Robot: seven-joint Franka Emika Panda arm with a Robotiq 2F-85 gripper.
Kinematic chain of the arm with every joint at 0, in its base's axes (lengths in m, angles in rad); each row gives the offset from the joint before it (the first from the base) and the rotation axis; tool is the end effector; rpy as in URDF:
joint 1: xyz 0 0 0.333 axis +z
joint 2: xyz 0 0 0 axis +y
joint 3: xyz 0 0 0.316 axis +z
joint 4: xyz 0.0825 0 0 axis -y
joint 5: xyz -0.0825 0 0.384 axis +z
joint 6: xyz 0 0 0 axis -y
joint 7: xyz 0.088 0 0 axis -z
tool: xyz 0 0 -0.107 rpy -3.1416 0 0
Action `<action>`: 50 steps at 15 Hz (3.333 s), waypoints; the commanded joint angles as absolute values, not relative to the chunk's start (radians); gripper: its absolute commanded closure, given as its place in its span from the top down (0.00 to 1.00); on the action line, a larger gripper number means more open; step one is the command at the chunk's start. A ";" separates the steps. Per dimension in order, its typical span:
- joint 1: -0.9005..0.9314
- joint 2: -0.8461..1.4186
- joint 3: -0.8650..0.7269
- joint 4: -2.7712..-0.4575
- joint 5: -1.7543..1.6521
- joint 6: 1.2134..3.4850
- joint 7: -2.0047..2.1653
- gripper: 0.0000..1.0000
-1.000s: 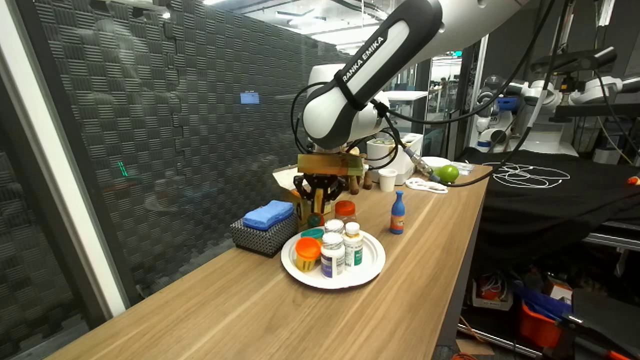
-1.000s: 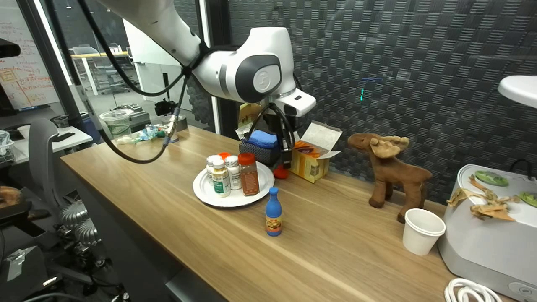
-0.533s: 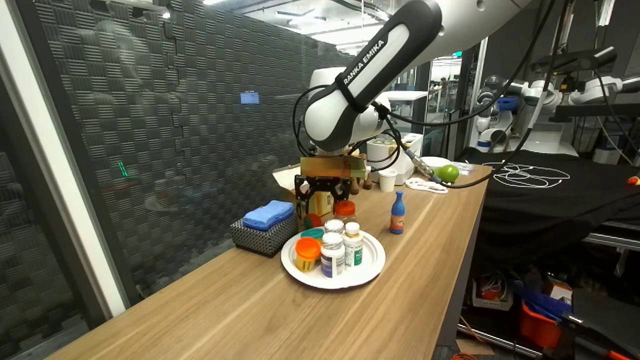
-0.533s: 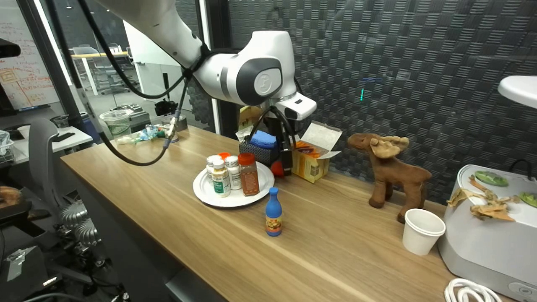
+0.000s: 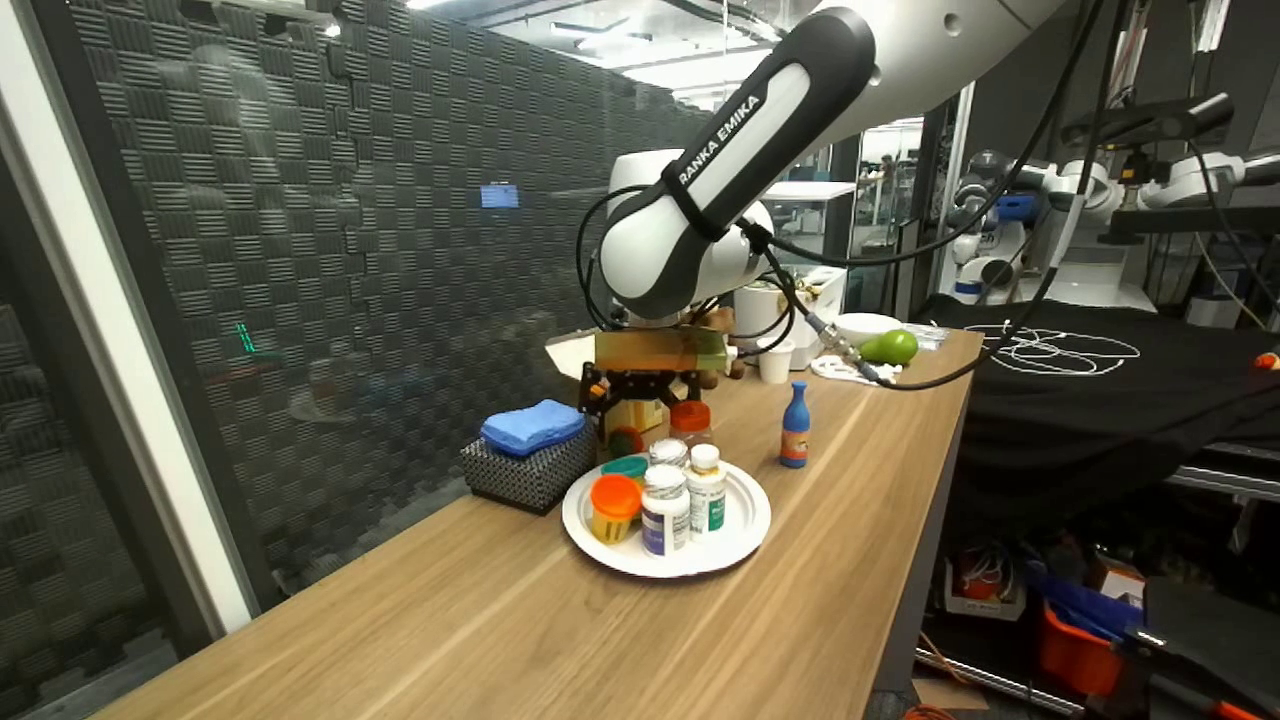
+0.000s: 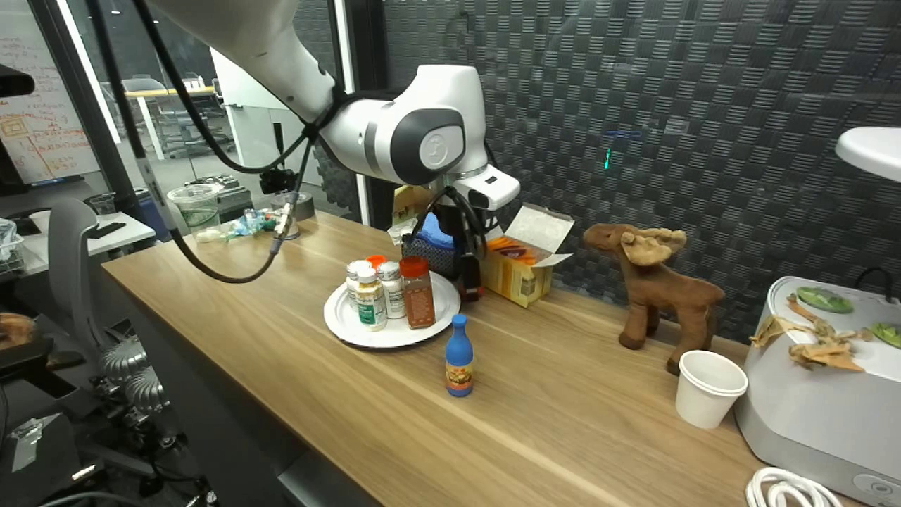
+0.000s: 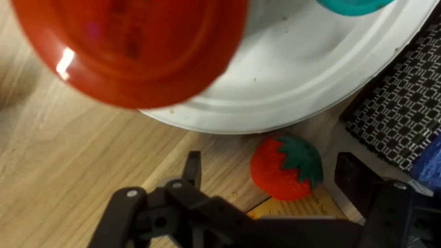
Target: Put the bottles and the orange plushie surrounding the white plate on the white plate
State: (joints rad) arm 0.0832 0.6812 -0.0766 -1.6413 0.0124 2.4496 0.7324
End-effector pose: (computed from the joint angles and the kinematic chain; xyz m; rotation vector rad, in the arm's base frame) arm 0.7009 0.0116 0.2307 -2.9265 1.0927 -0.2100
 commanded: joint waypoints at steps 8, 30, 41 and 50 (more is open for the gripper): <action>0.092 0.678 -0.095 -1.629 0.034 2.455 0.724 0.43; 0.083 0.347 -0.263 -1.924 -0.110 2.455 0.847 0.25; 0.119 0.167 -0.154 -2.175 -0.181 2.505 0.881 0.25; 0.067 0.031 -0.075 -2.349 -0.117 2.507 0.675 0.25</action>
